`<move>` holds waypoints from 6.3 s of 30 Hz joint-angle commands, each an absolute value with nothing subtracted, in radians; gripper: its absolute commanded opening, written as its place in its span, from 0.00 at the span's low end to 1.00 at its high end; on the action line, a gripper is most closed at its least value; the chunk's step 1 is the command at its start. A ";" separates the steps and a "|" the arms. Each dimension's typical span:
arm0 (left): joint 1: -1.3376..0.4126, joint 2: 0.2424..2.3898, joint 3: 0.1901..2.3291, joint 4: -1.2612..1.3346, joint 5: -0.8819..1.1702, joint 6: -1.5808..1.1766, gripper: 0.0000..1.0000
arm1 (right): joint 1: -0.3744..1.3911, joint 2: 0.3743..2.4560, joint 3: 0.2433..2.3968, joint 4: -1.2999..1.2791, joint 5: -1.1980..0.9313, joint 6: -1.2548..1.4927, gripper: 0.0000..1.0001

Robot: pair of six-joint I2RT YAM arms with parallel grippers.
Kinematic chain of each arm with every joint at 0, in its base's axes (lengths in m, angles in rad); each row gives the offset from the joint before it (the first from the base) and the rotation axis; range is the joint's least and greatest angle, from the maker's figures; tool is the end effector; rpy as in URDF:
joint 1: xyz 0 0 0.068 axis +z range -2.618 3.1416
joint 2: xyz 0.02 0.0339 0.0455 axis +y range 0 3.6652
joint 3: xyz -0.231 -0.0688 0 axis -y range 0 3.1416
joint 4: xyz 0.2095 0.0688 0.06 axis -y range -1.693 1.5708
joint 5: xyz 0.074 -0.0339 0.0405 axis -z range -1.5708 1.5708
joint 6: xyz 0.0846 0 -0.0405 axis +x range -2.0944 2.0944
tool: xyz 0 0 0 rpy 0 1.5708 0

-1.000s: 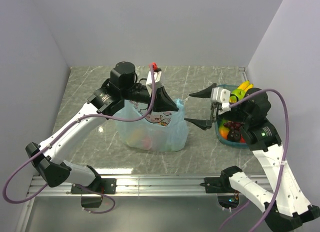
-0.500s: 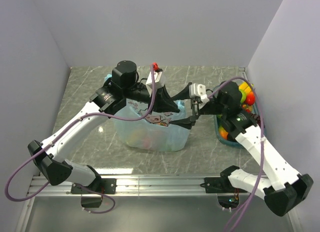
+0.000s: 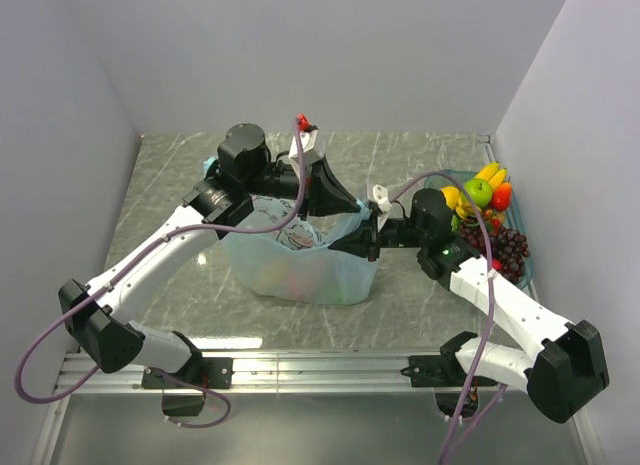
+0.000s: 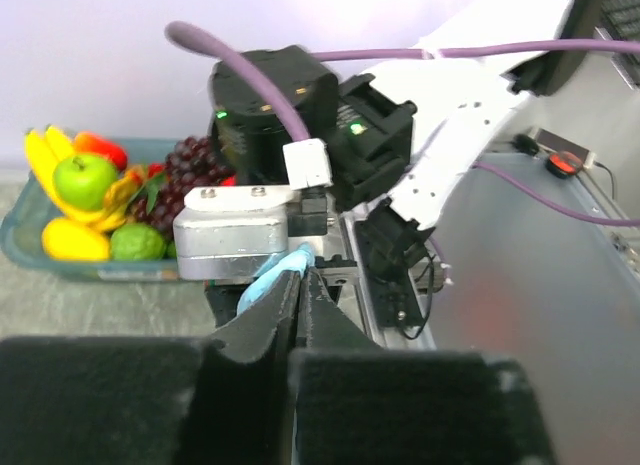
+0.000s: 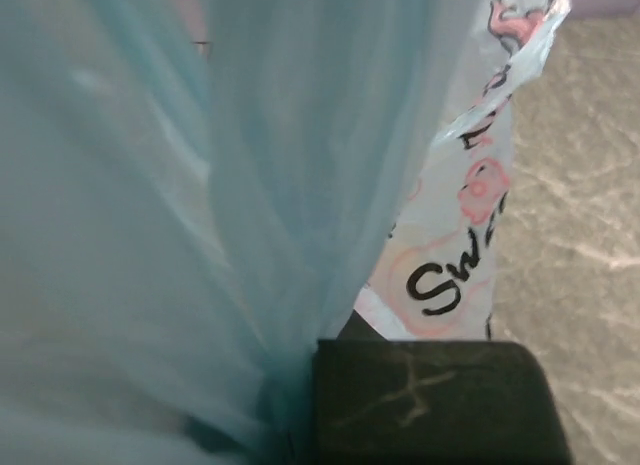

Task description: Place the fake fruits into the plastic bag and tie a complex knot

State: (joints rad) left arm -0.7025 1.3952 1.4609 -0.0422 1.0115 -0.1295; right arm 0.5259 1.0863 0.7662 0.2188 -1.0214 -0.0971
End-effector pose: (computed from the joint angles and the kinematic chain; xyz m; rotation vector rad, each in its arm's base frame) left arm 0.1854 -0.2509 0.4174 1.2572 1.2155 -1.4000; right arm 0.1780 0.1868 0.2970 -1.2372 1.2504 1.1608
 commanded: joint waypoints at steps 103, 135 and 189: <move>-0.449 1.285 1.374 -0.540 0.814 0.302 0.99 | 0.512 1.416 0.870 -0.118 -0.730 -0.216 0.00; -0.565 1.394 1.505 -0.534 0.831 0.325 0.99 | 0.560 1.365 0.890 -0.184 -0.681 -0.376 0.00; -0.620 1.431 1.571 -0.609 0.575 0.413 0.99 | 0.517 1.336 0.927 -0.259 -0.660 -0.459 0.00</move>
State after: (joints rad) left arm -0.6151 1.4185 1.5196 -0.5995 0.6125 0.3775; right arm 0.5083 1.3830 0.9070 -0.2596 -0.6445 -0.4332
